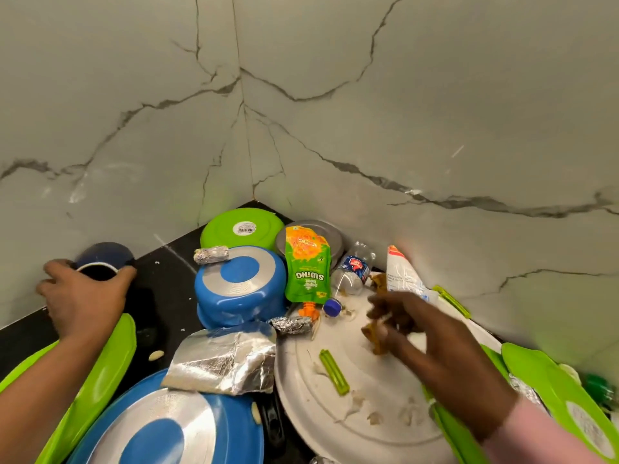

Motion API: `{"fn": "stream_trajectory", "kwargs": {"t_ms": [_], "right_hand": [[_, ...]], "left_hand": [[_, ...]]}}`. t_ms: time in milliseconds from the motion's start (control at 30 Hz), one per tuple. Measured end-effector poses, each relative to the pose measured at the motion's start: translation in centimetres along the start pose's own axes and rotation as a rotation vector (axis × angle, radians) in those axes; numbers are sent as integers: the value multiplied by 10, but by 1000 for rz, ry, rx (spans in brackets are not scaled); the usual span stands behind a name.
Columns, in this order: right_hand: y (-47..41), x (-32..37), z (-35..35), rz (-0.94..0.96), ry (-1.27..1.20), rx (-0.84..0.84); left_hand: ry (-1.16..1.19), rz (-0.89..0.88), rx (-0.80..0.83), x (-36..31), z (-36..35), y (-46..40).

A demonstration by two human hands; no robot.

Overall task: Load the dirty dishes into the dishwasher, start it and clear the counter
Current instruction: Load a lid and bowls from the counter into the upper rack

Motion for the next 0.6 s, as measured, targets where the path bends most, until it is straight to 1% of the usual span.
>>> {"fn": "stream_trajectory", "kwargs": {"t_ms": [67,167,267,333,400,433,533,600], "right_hand": [[-43,-3,1,-8,36,-30],[-113,-7,-8,12,199,-43],[-182,-13,-36,8,325,62],[-222,-24,-51,-51,461,149],[-250,-42,-56,-117,637,274],[-258,-48,-61,-131,699,369],[-261,-60,-79,-207,747,679],[-255,-57,-91,-221,844,786]], "left_hand": [[16,-33,-11,-7,14,7],[39,-67,1,-18,33,15],[50,-119,49,-28,50,19],[54,-154,75,-31,62,21],[72,-169,98,-33,70,27],[81,-180,104,-32,74,29],[67,-197,127,-27,83,36],[43,-201,156,-23,84,41]]}}
Point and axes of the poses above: each hand's wrist, its own y-axis away from the middle knuckle, its own z-axis out of the back of the hand, x = y × z, the point moved 9 cm from there along -y, towards the middle knuckle, and after that the axes turned 8 degrees about x, right-handed, at the moved point
